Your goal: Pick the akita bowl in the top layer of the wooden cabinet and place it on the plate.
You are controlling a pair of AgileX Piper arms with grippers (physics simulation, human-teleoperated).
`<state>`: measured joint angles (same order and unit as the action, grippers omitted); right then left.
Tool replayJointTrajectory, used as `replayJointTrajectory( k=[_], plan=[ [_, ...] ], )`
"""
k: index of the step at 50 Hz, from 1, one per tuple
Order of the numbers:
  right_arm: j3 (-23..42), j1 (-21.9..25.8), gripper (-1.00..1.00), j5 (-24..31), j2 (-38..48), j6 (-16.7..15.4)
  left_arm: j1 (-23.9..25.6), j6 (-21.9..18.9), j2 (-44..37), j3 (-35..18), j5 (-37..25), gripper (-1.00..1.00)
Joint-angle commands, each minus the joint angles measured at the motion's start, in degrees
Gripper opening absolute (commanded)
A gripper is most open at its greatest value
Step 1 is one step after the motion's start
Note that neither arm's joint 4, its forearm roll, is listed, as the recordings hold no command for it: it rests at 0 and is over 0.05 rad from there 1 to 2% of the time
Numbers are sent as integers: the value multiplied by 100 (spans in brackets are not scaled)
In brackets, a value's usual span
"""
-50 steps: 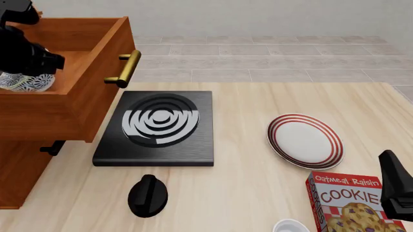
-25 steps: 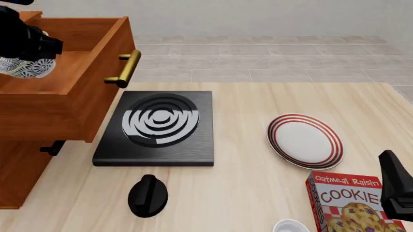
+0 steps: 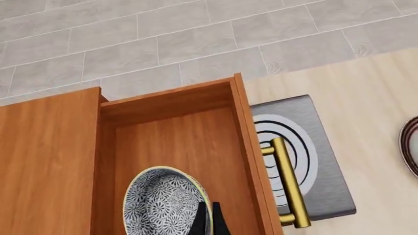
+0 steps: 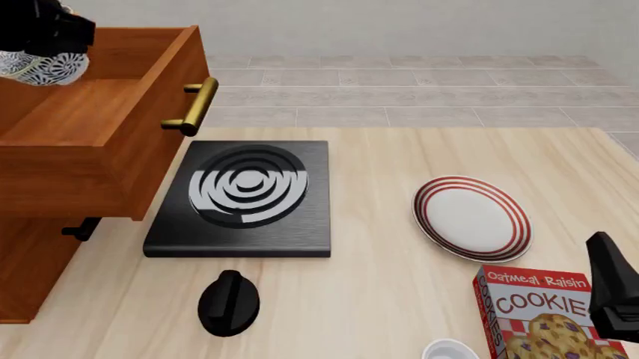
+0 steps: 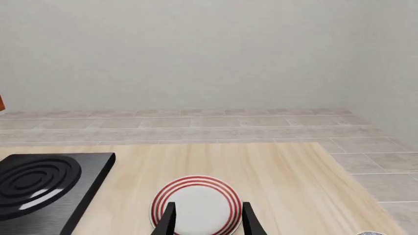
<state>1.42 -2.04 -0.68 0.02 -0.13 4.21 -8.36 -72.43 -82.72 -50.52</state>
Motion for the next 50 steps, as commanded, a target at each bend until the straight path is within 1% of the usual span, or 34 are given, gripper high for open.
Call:
replayJointTrajectory(
  k=[1,2,6,11,13,17,25,32,35,38,43,46,50],
  plan=[
    [10,-9,100,1,1,-13,130,-166,24,-399,60,-100],
    [10,-11,100,-1,1,-13,108,-242,49,-393,109,-100],
    [9,-10,100,-3,1,-14,176,-219,10,-444,122,-100],
    [9,-12,100,-3,1,-18,225,-315,26,-503,210,-100],
    [9,-12,100,-4,2,-18,240,-460,85,-471,308,-100],
    [9,-9,100,-3,2,-23,290,-422,52,-516,310,-100],
    [9,2,100,1,2,-29,400,-506,28,-648,360,-100],
    [8,0,100,5,2,-30,593,-521,-42,-778,406,-100],
    [8,-4,100,5,2,-30,680,-656,19,-727,545,-100],
    [9,3,100,8,2,-37,765,-603,-17,-764,556,-100],
    [12,8,100,10,2,-45,812,-658,-49,-747,682,-100],
    [16,5,100,9,2,-49,854,-766,-24,-766,797,-100],
    [19,9,100,8,2,-55,946,-731,-72,-852,818,-100]
  ],
)
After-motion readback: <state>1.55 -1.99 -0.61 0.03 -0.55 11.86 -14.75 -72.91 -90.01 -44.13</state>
